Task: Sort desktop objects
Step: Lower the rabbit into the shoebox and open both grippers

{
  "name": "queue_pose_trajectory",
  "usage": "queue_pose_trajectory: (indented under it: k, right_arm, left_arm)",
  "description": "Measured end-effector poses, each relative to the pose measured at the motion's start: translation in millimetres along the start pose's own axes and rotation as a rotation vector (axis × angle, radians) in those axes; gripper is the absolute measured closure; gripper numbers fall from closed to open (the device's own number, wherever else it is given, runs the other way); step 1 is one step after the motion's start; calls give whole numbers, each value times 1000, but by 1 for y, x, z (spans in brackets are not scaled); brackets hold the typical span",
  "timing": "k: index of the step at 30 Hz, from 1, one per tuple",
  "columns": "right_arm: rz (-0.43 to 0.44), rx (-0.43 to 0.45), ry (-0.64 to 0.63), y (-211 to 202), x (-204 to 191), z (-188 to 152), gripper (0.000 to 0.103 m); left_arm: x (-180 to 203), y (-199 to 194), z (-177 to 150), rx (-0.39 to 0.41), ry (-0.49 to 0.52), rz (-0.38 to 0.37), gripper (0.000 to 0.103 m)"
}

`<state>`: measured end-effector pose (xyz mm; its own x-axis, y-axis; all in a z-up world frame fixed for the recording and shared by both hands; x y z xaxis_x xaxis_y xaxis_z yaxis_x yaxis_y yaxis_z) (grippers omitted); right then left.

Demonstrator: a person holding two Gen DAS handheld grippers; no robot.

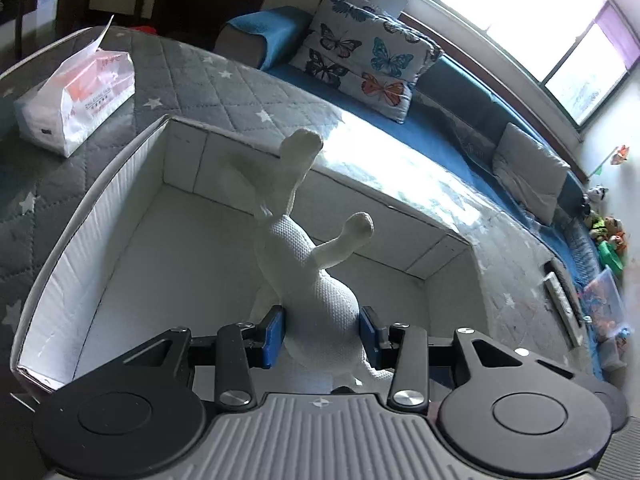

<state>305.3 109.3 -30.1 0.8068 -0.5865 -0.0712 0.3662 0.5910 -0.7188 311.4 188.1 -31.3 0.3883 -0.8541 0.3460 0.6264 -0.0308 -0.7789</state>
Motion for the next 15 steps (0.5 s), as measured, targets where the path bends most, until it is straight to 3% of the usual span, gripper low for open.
queue_pose_trajectory:
  k: [15]
  right_arm:
    - [-9,3,33,10,7,7,53]
  left_arm:
    - [7,-19,4,23,37,-21,60]
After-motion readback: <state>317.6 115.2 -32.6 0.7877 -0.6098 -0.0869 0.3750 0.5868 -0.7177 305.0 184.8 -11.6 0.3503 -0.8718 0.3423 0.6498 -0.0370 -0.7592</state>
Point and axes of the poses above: each gripper's, at about its wrist camera, not at the fingertips, and y roughly the way its jaws point, x to its right, z to its top, the point moved 10 cm from there along y, roughly the way its jaws point, and after that the axes turned 4 degrees about z, right-handed, at the moved point
